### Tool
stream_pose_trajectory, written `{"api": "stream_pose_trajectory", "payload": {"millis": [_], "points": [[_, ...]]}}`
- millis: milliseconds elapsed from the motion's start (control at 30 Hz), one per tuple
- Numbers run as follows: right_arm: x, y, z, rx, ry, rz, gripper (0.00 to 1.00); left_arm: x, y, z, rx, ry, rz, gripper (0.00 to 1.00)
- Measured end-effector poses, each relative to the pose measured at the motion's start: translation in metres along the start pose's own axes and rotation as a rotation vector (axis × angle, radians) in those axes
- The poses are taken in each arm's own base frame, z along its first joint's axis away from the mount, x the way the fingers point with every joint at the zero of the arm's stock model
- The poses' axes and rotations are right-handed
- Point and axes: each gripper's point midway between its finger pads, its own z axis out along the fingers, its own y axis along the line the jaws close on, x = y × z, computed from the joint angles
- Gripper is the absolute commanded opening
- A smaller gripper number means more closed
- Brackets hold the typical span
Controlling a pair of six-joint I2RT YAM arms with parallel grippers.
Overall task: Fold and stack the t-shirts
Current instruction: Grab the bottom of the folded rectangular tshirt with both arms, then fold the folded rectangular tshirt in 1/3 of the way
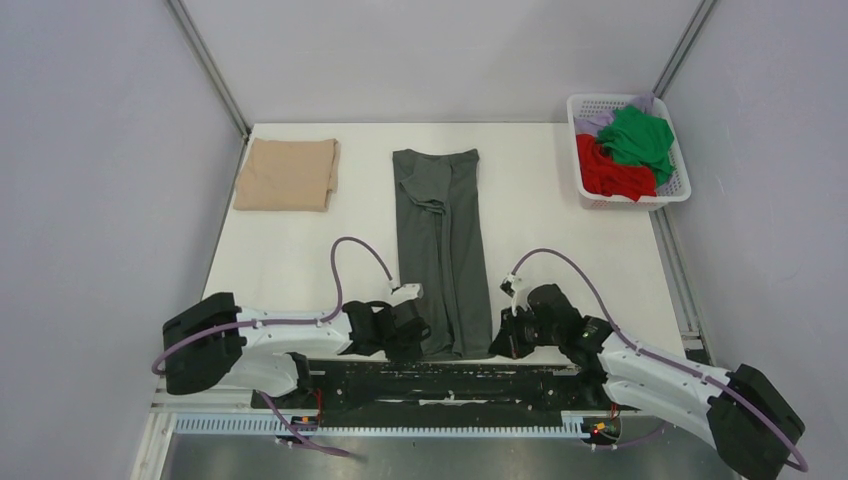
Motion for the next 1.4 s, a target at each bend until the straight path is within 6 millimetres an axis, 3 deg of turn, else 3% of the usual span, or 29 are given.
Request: {"api": "stream_pose_trajectory", "payload": {"millis": [367,567,667,900,1133,1400], "points": [[0.016,0.013,-0.015,-0.063,0.041,-0.006,0.0,0.033,0.005,-0.023,-0.051,0.025,0.098,0.02],[0.012,0.019,-0.016,-0.09,0.03,-0.015,0.0,0.022,-0.007,-0.037,-0.018,-0.022,0.096,0.02],[-0.003,0.023,-0.018,-0.075,0.0,-0.023,0.0,0.012,-0.012,-0.044,-0.015,-0.055,0.09,0.02],[-0.068,0.039,-0.024,-0.023,-0.154,-0.062,0.0,-0.029,-0.015,-0.053,-0.042,-0.152,0.038,0.02],[-0.104,0.026,-0.011,0.1,-0.202,-0.074,0.0,-0.096,-0.004,-0.059,-0.08,-0.268,-0.052,0.02],[-0.175,0.024,-0.004,0.237,-0.319,-0.121,0.0,-0.163,0.013,-0.051,-0.171,-0.317,-0.091,0.02]]}}
